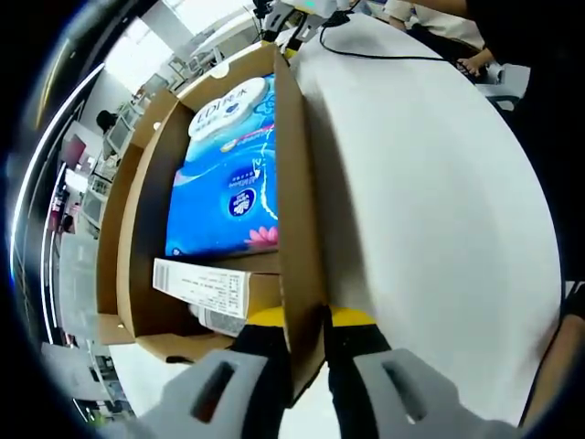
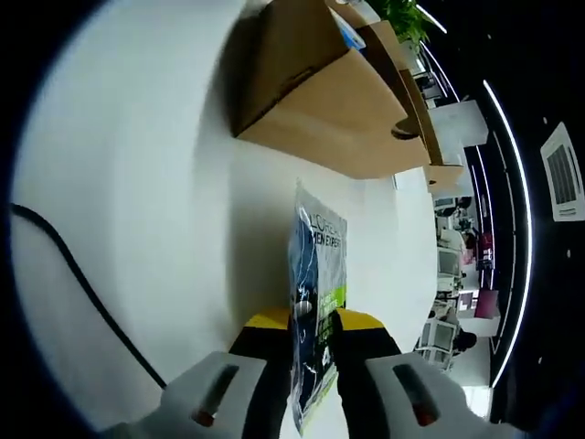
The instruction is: Operate the shoe box by opening the lid, removing the specified soft item, and placing it in the target area until the item is outside and the box remains undamaged.
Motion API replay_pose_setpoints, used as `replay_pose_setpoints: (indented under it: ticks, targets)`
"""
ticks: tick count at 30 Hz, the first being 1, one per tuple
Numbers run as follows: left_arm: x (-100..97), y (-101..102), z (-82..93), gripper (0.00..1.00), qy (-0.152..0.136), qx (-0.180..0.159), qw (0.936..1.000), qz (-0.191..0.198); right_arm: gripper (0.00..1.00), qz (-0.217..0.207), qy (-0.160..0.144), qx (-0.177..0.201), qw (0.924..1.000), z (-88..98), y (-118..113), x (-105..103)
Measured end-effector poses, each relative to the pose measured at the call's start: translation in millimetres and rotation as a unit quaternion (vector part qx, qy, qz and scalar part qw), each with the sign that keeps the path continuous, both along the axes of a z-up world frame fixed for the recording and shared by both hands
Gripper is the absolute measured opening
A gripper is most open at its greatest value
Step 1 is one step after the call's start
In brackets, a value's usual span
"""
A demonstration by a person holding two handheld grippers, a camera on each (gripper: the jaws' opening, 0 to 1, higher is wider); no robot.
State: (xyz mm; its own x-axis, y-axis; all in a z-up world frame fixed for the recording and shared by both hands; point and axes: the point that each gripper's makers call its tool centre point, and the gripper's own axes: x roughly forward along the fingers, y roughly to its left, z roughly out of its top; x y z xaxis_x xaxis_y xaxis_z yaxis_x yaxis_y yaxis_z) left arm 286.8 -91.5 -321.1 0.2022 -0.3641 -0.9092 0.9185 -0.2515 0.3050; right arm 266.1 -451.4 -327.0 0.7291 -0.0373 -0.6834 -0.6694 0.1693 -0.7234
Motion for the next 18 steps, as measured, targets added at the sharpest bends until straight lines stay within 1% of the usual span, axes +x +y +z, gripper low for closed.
replay_pose_setpoints:
  ticks: [4,8,18]
  targets:
    - [0.0,-0.1,0.1,0.12,0.000,0.000,1.0000,0.000,0.16,-0.008,0.009,0.005,0.9999,-0.6,-4.4,-4.5]
    - [-0.1,0.0,0.1,0.12,0.000,0.000,1.0000,0.000,0.17,-0.026,0.015,0.028,0.9992,2.5,-7.1,-9.6]
    - [-0.3,0.1,-0.1,0.12,0.000,-0.001,1.0000,-0.001,0.18,-0.046,0.027,0.045,0.9976,3.6,-9.7,-23.6]
